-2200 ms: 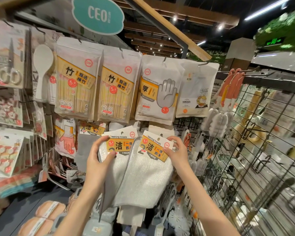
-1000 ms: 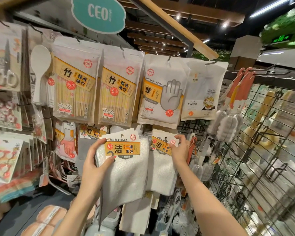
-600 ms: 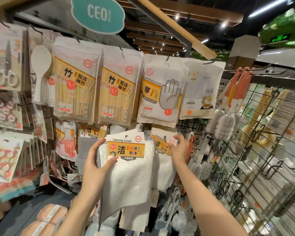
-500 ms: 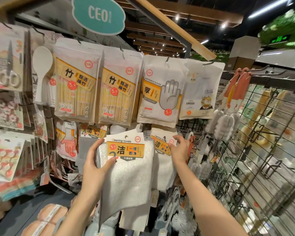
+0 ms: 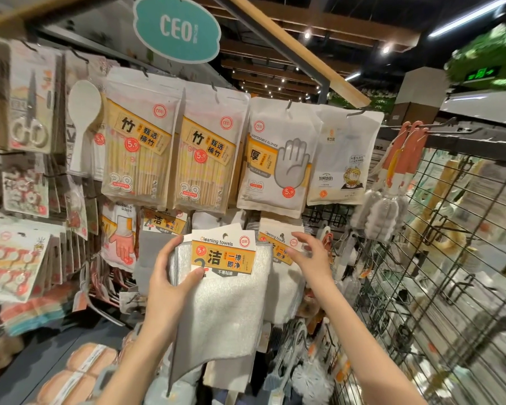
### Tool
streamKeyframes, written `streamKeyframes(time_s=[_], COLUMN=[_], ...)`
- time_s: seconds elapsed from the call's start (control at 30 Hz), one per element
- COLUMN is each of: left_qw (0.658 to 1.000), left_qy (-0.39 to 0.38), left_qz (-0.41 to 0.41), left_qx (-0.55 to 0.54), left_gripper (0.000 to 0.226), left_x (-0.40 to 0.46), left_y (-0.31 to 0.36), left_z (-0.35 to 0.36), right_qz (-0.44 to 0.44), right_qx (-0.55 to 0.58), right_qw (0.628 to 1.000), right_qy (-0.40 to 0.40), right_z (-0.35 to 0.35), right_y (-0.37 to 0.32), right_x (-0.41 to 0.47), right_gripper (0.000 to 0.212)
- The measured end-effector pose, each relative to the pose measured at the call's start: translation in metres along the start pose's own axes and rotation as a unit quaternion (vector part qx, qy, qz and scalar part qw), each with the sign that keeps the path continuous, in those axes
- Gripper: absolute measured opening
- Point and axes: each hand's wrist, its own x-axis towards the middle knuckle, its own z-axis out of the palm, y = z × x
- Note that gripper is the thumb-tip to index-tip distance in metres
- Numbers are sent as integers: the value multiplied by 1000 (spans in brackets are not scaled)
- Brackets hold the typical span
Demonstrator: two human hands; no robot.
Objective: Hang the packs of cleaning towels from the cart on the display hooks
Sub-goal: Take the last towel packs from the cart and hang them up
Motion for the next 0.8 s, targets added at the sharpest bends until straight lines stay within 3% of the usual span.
streamKeyframes(time_s=[0.13,0.33,0.47,0.8], left_qw=[1000,1000,1000,1000], left_qy=[-7,-17,-16,-9], left_qz=[14,14,13,1], left_qx=[6,2,3,-13], left_gripper=[62,63,63,59], left_x=[-2,-7,-6,-5], left_y=[-1,-5,-1,1], left_z=[6,14,16,13], right_qz=[-41,-31,-30,-20], right_qx=[37,77,56,89], right_qw=[997,990,993,993], right_qy=[-45,-116,-95,-74], right_z=[-2,9,20,27], right_y=[-24,-43,-46,-44], right_x=[-17,-39,-45,-47], right_gripper=[31,39,54,43])
